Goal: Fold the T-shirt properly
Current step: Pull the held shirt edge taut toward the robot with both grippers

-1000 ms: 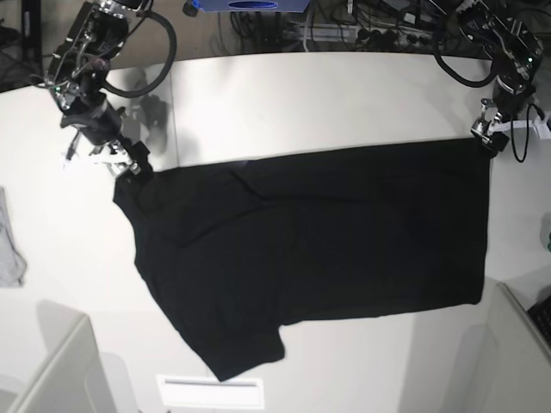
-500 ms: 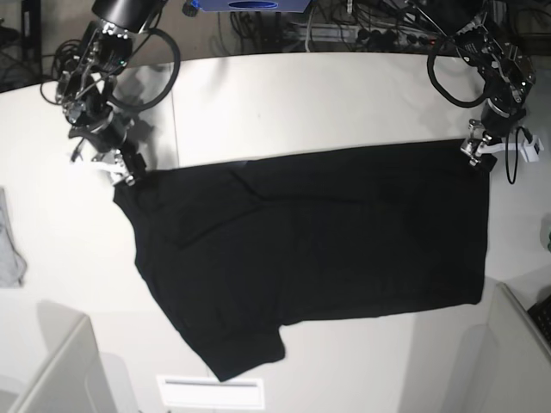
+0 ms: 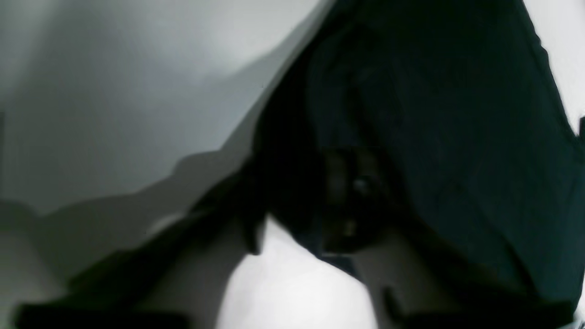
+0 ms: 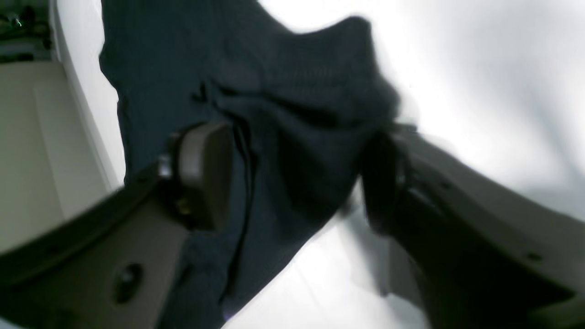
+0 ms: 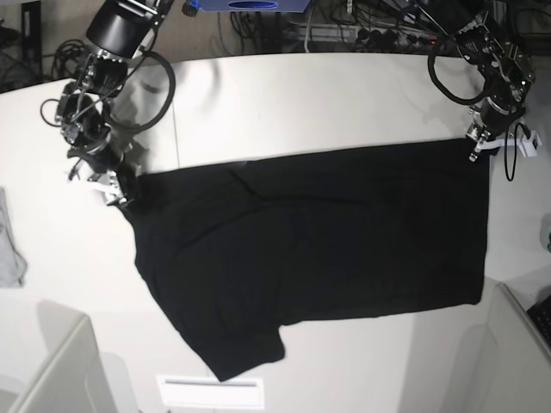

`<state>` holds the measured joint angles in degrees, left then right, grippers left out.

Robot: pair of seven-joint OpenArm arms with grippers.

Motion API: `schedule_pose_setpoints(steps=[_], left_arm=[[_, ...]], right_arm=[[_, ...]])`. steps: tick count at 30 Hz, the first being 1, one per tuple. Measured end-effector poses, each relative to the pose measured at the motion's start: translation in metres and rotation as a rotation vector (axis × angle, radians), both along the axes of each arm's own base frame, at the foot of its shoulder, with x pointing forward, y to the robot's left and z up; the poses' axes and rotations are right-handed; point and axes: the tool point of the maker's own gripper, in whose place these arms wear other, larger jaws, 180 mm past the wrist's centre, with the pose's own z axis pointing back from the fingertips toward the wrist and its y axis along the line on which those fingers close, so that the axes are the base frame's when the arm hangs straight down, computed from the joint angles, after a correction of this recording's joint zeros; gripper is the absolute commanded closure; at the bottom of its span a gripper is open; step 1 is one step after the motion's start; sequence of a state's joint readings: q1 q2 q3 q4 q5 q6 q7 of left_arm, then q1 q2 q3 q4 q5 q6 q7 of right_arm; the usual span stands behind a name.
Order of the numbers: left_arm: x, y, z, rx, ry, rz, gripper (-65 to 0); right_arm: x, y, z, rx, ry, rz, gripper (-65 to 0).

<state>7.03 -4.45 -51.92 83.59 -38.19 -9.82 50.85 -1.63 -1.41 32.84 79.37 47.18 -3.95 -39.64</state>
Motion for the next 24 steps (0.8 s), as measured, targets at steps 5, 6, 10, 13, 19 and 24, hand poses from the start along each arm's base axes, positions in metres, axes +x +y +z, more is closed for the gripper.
schedule_pose_setpoints(steps=[5, 6, 10, 13, 19, 24], left_arm=[[-0.002, -0.002, -0.003, -0.009, 0.011, 0.000, 0.0], [-0.002, -0.002, -0.003, -0.009, 0.011, -0.002, 0.0], [-0.002, 0.002, -0.001, 0.000, 0.025, -0.016, 0.0], [-0.010, 0.003, -0.002, 0.011, 0.037, -0.019, 0.0], [-0.033, 0.003, 0.005, 0.085, 0.100, -0.090, 0.0], [-0.050, 0.004, 0.012, 0.128, 0.131, -0.123, 0.0]], right_arm=[[-0.005, -0.006, -0.010, -0.027, 0.012, 0.031, -4.5], [-0.005, -0.006, -0.010, -0.031, 0.007, 0.036, 0.0], [-0.008, -0.006, -0.011, -0.035, 0.011, 0.038, 0.0], [-0.020, -0.007, -0.009, -0.055, 0.015, 0.053, 0.0], [-0.069, -0.016, 0.000, -0.147, 0.071, 0.084, 0.0], [-0.088, -0.018, 0.011, -0.191, 0.069, 0.100, 0.0]])
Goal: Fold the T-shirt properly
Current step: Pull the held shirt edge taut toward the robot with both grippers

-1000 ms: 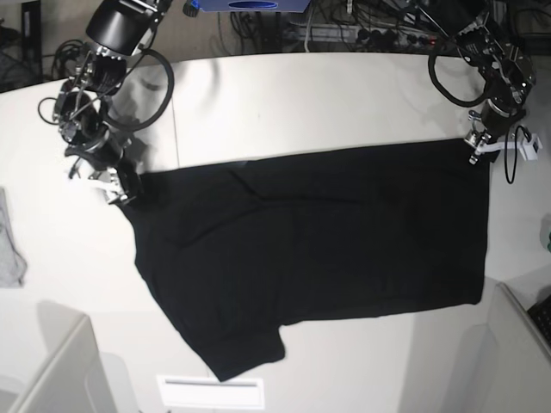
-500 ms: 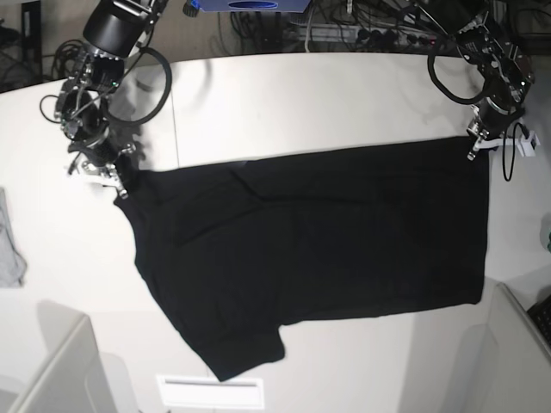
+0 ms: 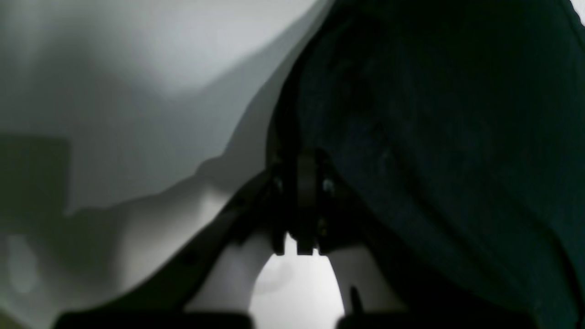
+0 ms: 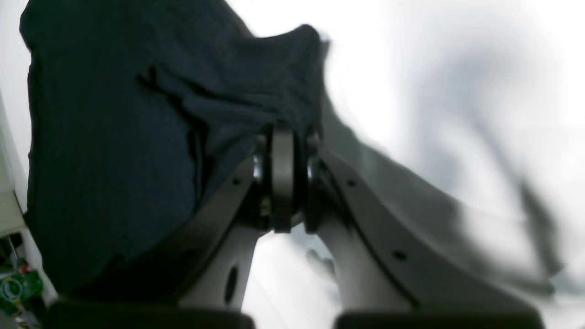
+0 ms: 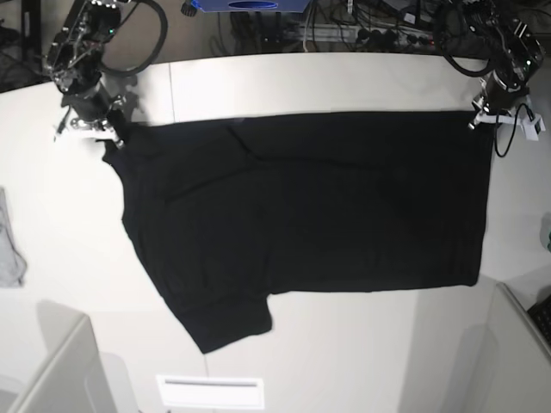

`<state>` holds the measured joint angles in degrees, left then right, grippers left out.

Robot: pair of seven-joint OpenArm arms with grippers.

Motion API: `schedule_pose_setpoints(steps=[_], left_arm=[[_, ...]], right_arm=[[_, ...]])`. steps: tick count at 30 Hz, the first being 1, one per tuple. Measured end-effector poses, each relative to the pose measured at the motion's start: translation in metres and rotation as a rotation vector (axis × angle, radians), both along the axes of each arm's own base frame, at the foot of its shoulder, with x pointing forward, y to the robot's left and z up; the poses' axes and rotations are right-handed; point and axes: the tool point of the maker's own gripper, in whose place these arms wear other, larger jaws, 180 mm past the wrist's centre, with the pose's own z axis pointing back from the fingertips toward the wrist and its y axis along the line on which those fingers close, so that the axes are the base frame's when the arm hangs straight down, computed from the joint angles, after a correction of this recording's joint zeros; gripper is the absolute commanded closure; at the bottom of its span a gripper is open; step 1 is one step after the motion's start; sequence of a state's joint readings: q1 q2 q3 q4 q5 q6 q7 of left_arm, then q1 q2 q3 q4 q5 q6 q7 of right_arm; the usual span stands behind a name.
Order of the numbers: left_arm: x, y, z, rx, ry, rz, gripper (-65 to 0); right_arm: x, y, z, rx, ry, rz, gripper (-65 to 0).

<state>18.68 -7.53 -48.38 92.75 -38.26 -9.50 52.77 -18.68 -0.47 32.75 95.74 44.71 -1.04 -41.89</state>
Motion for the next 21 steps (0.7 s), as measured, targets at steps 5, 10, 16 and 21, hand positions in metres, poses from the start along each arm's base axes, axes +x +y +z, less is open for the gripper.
schedule_pose_setpoints(steps=[5, 10, 16, 21], left_arm=[[-0.018, 0.001, 0.008, 0.045, 0.029, -0.026, 0.0], [-0.032, 0.001, 0.006, 0.052, 0.061, -0.034, 0.0], [-0.057, 0.002, -0.001, 0.056, 0.115, -0.033, 0.0], [-0.062, 0.002, -0.002, 0.057, 0.126, -0.033, 0.0]], right_arm=[[-0.031, 0.001, 0.003, -0.031, 0.040, 0.015, 0.0], [-0.053, 0.007, 0.001, -0.028, 0.067, 0.008, 0.0], [-0.078, 0.009, -0.006, -0.028, 0.121, 0.008, 0.0], [-0.088, 0.008, -0.009, -0.029, 0.142, 0.007, 0.0]])
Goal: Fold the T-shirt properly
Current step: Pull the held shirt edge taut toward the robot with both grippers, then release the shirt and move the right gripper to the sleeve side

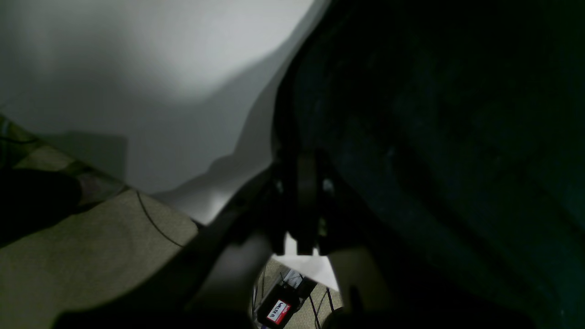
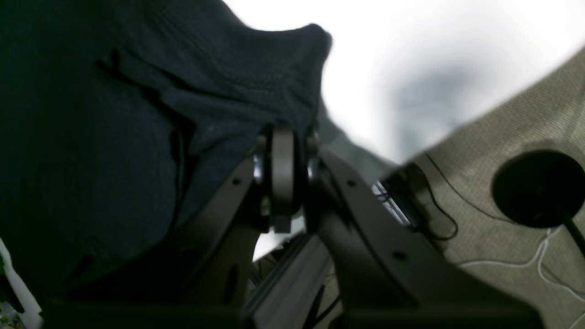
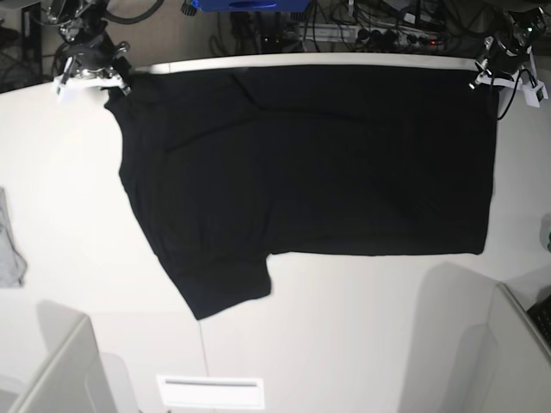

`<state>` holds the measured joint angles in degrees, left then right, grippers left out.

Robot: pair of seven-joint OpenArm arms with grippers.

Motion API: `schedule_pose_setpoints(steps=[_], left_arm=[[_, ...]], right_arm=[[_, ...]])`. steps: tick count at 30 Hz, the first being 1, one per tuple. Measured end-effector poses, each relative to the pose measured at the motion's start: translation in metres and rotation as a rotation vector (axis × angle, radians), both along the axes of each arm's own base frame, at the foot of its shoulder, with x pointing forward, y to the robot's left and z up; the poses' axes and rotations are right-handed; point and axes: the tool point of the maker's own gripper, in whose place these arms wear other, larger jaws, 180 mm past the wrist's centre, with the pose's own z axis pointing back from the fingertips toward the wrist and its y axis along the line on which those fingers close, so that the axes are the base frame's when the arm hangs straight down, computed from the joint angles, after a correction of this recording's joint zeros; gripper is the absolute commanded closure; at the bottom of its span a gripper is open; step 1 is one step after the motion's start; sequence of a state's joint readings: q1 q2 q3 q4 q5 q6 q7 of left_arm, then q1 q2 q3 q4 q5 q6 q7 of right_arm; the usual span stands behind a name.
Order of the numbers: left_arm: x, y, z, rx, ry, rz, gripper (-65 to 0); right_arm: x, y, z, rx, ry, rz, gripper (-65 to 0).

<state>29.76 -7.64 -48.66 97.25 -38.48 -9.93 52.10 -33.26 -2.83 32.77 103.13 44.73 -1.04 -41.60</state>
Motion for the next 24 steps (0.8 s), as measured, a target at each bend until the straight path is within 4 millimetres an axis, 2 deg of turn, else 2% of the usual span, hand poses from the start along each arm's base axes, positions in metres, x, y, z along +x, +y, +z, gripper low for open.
schedule_pose_setpoints(steps=[9, 11, 14, 16, 18, 21, 23, 24], left_arm=[[-0.001, 0.000, 0.000, 0.001, 0.003, 0.001, 0.0], [-0.001, 0.000, 0.000, 0.000, 0.003, 0.001, 0.0], [-0.005, 0.001, -0.001, 0.001, 0.010, 0.002, -17.4], [-0.010, 0.002, -0.001, 0.006, 0.024, 0.003, -28.6], [-0.010, 0.002, 0.001, 0.011, 0.021, -0.001, -35.5], [-0.005, 0.002, 0.004, 0.012, 0.006, -0.004, -37.4], [-0.007, 0.005, 0.005, 0.017, 0.005, 0.005, -37.2], [-0.010, 0.012, 0.009, 0.025, -0.002, 0.024, -37.2]], right_arm=[[-0.002, 0.000, -0.001, 0.000, 0.005, 0.000, 0.0], [-0.002, 0.000, -0.001, -0.001, 0.006, 0.000, -13.7], [-0.002, -0.002, 0.002, -0.010, -0.006, 0.000, -32.0], [-0.003, -0.003, 0.004, -0.020, -0.011, -0.001, -34.1], [-0.006, -0.003, 0.005, -0.022, -0.004, 0.004, -34.1], [-0.014, -0.008, 0.009, -0.035, 0.012, 0.000, -34.1], [-0.012, -0.031, 0.020, -0.082, -0.016, -0.056, -34.5], [-0.012, -0.044, 0.025, -0.111, -0.026, -0.080, -34.5]])
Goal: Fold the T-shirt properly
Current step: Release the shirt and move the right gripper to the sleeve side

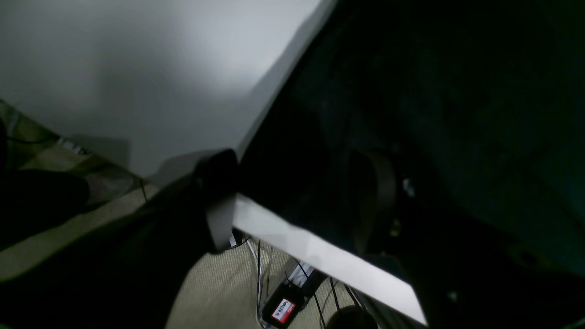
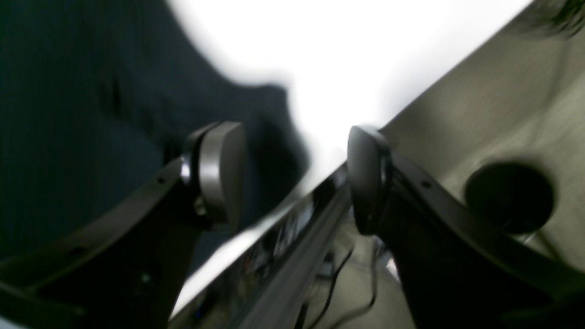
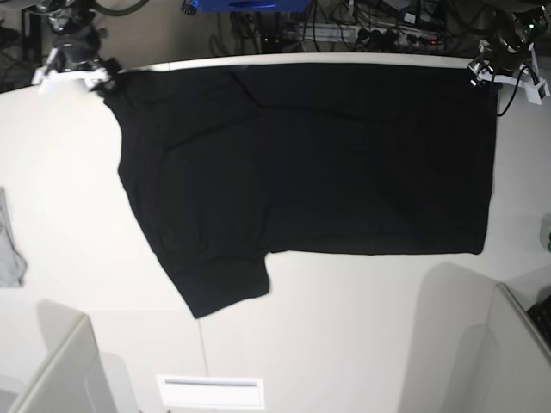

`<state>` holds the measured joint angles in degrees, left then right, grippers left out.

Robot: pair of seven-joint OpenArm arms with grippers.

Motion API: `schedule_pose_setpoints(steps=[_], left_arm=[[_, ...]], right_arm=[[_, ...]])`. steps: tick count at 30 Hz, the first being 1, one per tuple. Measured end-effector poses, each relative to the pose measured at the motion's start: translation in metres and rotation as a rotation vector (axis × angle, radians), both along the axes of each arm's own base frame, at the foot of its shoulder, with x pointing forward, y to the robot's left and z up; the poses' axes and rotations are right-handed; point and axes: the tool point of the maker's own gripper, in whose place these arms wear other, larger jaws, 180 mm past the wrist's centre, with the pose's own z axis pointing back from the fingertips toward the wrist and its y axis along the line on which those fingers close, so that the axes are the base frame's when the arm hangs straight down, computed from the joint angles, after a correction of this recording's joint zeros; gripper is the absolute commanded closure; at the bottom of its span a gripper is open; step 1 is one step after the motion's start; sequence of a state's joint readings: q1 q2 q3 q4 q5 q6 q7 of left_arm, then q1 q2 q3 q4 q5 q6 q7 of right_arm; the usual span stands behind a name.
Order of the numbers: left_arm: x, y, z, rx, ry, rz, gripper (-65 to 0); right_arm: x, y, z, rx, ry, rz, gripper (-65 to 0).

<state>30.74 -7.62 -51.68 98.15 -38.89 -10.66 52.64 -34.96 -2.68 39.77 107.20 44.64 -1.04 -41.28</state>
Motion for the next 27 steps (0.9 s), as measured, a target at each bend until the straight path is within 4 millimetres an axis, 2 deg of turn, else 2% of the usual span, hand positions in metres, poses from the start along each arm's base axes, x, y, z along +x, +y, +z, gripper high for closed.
schedule_pose_setpoints(steps=[3, 4, 6, 10, 13, 16, 18, 22, 24, 27], left_arm=[[-0.018, 0.044, 0.026, 0.094, -0.040, 0.127, -37.4], [-0.023, 0.052, 0.032, 0.121, -0.034, 0.143, -37.4], [-0.020, 0.057, 0.043, 0.147, -0.029, 0.130, -37.4], [0.021, 0.051, 0.091, 0.245, -0.167, 0.033, -37.4], [0.034, 0.046, 0.114, 0.296, -0.212, -0.004, -37.4], [0.038, 0.048, 0.113, 0.291, -0.203, 0.001, -37.4], [0.046, 0.053, 0.119, 0.307, -0.227, 0.001, -37.4], [0.050, 0.051, 0.119, 0.301, -0.238, -0.002, -37.4], [0.055, 0.043, 0.115, 0.284, -0.235, -0.029, -37.4], [0.063, 0.034, 0.110, 0.265, -0.240, -0.056, -37.4]], right_arm=[[0.000, -0.029, 0.010, -0.062, -0.006, -0.031, -34.8], [0.003, -0.034, 0.014, -0.078, -0.011, -0.021, -34.8], [0.019, -0.038, 0.021, -0.102, -0.037, 0.015, -34.8], [0.060, -0.019, 0.030, -0.100, -0.094, 0.138, -34.4], [0.098, 0.009, 0.040, -0.073, -0.169, 0.232, -34.2], [0.122, 0.028, 0.047, -0.062, -0.208, 0.290, -34.2], [0.141, 0.038, 0.054, -0.058, -0.244, 0.313, -34.2], [0.194, 0.066, 0.073, 0.004, -0.298, 0.420, -34.2], [0.216, 0.069, 0.074, 0.031, -0.294, 0.435, -34.2], [0.242, 0.075, 0.066, 0.070, -0.267, 0.450, -34.4]])
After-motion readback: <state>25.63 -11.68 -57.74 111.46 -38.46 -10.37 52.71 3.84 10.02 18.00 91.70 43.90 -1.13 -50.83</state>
